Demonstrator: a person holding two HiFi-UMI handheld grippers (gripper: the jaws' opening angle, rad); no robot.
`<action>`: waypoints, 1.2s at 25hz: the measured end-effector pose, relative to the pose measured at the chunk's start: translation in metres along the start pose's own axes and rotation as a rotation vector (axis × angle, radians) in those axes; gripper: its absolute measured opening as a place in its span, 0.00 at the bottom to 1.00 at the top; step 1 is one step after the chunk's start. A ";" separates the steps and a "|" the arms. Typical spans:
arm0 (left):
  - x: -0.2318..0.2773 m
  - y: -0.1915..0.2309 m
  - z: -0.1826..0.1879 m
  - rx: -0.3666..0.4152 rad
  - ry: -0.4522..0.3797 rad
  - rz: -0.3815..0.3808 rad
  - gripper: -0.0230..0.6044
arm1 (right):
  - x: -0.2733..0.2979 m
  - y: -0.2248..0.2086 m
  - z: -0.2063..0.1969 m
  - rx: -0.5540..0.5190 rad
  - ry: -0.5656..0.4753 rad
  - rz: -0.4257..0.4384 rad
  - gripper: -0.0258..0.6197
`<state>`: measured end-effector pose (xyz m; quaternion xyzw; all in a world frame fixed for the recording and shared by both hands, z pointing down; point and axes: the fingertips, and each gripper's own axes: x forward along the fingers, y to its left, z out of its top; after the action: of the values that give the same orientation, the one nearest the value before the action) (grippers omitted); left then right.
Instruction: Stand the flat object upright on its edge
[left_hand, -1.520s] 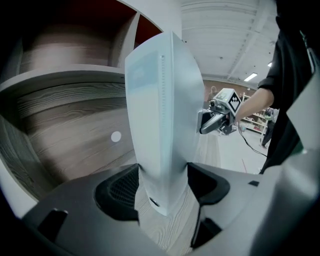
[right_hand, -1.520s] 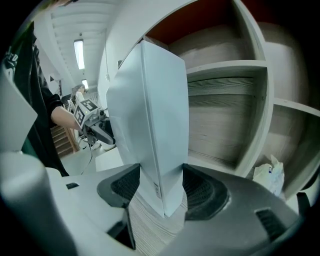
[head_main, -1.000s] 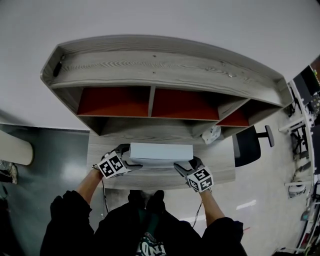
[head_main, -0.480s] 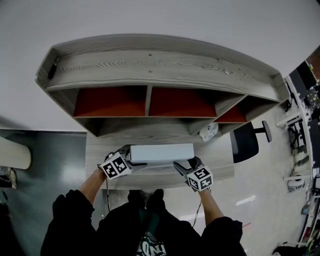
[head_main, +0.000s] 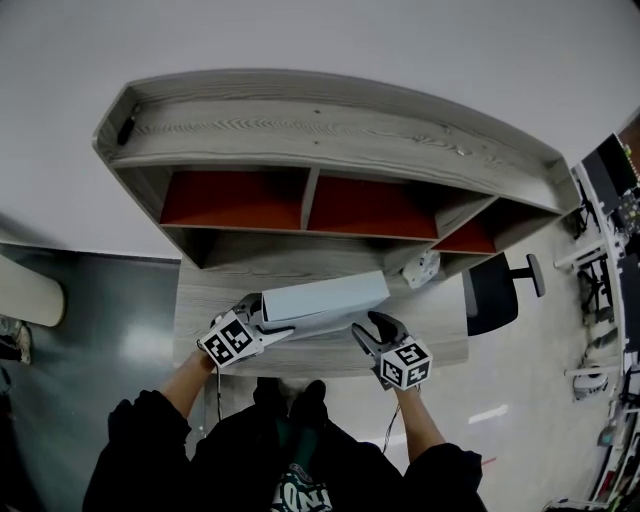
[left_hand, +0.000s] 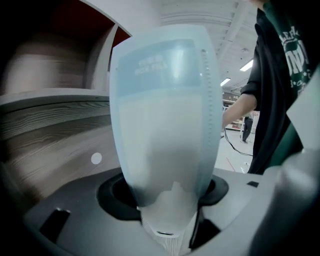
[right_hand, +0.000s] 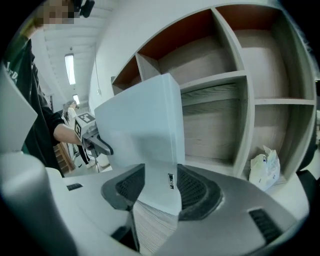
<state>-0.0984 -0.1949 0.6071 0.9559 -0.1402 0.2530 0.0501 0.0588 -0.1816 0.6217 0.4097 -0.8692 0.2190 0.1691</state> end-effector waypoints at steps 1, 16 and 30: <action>-0.004 0.001 0.001 -0.010 -0.011 0.017 0.49 | -0.003 0.003 0.005 0.009 -0.025 0.000 0.32; -0.077 0.026 -0.023 -0.127 -0.038 0.370 0.48 | 0.008 0.036 0.032 -0.011 -0.104 0.057 0.11; -0.152 0.046 -0.058 -0.248 -0.058 0.657 0.47 | 0.038 0.065 0.043 -0.064 -0.080 0.167 0.11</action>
<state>-0.2657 -0.1920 0.5829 0.8532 -0.4714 0.2093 0.0775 -0.0205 -0.1915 0.5873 0.3387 -0.9130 0.1877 0.1286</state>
